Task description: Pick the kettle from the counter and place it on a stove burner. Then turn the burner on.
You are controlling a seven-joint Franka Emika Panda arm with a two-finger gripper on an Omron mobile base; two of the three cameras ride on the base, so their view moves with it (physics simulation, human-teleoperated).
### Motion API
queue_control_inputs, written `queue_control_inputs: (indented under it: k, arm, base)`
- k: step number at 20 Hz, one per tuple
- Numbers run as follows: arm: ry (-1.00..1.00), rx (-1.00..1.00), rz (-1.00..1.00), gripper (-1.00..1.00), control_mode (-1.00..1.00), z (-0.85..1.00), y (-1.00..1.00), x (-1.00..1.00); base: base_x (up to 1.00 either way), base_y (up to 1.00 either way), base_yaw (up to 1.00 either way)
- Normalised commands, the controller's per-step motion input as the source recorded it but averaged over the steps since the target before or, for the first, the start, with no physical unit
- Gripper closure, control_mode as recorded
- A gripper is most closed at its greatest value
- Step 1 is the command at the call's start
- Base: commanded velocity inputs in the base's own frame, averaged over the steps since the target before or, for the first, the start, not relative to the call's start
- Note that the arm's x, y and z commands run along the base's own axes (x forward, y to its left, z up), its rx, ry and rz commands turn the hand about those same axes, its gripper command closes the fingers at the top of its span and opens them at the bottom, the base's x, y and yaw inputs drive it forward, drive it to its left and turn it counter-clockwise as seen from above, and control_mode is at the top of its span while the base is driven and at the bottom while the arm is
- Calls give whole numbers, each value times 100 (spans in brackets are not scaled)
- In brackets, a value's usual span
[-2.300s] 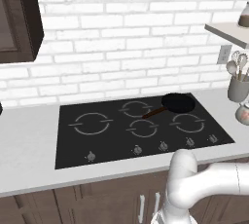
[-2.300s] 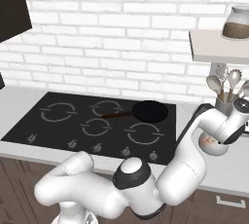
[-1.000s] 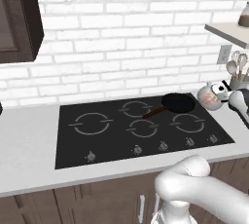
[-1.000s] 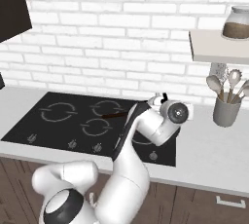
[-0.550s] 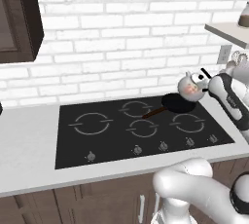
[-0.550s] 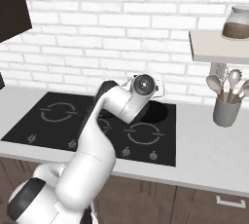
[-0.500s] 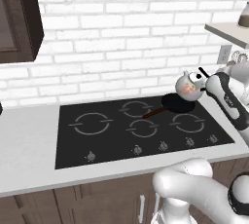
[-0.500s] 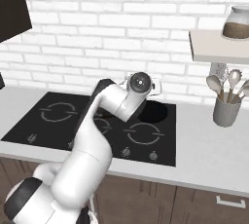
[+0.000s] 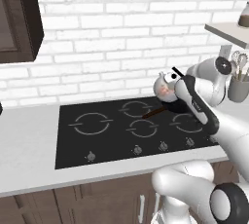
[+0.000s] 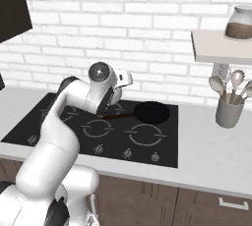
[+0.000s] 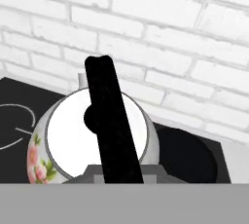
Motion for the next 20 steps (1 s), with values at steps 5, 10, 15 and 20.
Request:
queue_control_inputs:
  k: [5,10,15,20]
  arm:
    - [3,-7,0,100,-100,0,100,22]
    - [7,-6,0,100,-100,0,100,30]
    - [15,-3,0,100,-100,-9,100,39]
    - [27,5,0,100,-100,-53,100,45]
  base:
    - [0,0,0]
    - [0,0,0]
    - [0,0,0]
    - [0,0,0]
